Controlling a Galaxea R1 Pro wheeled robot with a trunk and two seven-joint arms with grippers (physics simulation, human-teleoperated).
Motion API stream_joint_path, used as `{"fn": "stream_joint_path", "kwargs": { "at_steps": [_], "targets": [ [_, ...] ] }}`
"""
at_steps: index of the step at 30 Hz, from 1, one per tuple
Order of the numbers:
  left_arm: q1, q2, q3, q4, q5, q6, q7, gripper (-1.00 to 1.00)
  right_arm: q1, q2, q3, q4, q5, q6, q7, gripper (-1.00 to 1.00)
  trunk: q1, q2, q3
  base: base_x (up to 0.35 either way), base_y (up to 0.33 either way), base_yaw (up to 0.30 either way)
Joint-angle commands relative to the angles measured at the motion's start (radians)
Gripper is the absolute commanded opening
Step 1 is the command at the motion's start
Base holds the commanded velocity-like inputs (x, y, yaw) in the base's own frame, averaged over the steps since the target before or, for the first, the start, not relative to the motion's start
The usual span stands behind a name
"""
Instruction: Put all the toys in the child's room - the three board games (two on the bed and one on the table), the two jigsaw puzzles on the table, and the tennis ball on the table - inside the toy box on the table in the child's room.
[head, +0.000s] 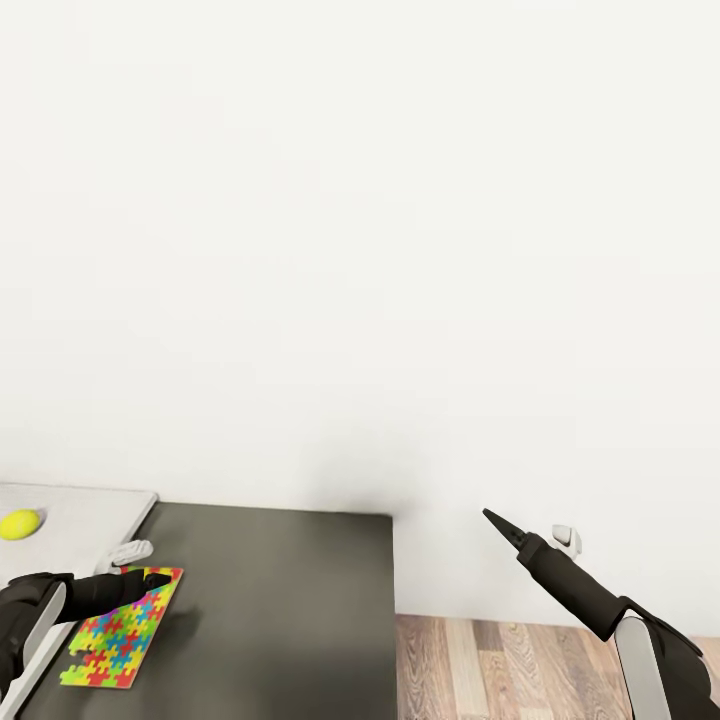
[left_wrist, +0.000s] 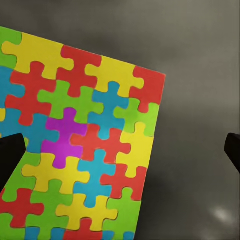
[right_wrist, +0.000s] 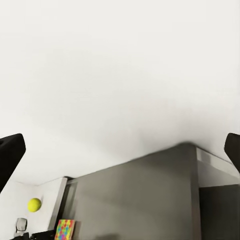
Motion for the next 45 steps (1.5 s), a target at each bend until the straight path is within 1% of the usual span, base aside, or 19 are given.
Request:
{"fn": "stream_joint_path", "kwargs": {
  "at_steps": [1, 9, 18, 31, 45],
  "targets": [
    [-0.001, 0.0, 0.002, 0.0, 0.007, 0.009, 0.0, 1.0, -0.001, 0.001, -0.002, 0.0, -0.002, 0.006, 0.002, 1.0, 0.001, -0.002, -0.004, 0.0, 0.0, 0.0],
    [-0.001, -0.001, 0.002, 0.0, 0.007, 0.007, 0.0, 1.0, -0.001, 0.001, -0.003, 0.0, -0.003, 0.006, 0.002, 1.0, 0.001, -0.002, -0.017, 0.0, 0.0, 0.0],
    [-0.001, -0.002, 0.002, 0.0, 0.007, -0.019, 0.0, 1.0, -0.001, 0.001, -0.003, 0.0, -0.002, 0.006, 0.002, 1.0, 0.001, -0.002, -0.031, 0.0, 0.0, 0.0],
    [-0.001, -0.003, 0.002, 0.0, 0.007, -0.024, 0.0, 1.0, -0.001, 0.001, -0.002, 0.0, -0.002, 0.006, 0.002, 1.0, 0.001, -0.002, -0.052, 0.0, 0.0, 0.0],
    [-0.001, -0.004, 0.001, 0.0, 0.007, -0.024, -0.001, 1.0, -0.001, 0.001, -0.002, 0.0, -0.003, 0.006, 0.004, 1.0, 0.001, -0.002, -0.056, 0.0, 0.0, 0.0]
  ]
}}
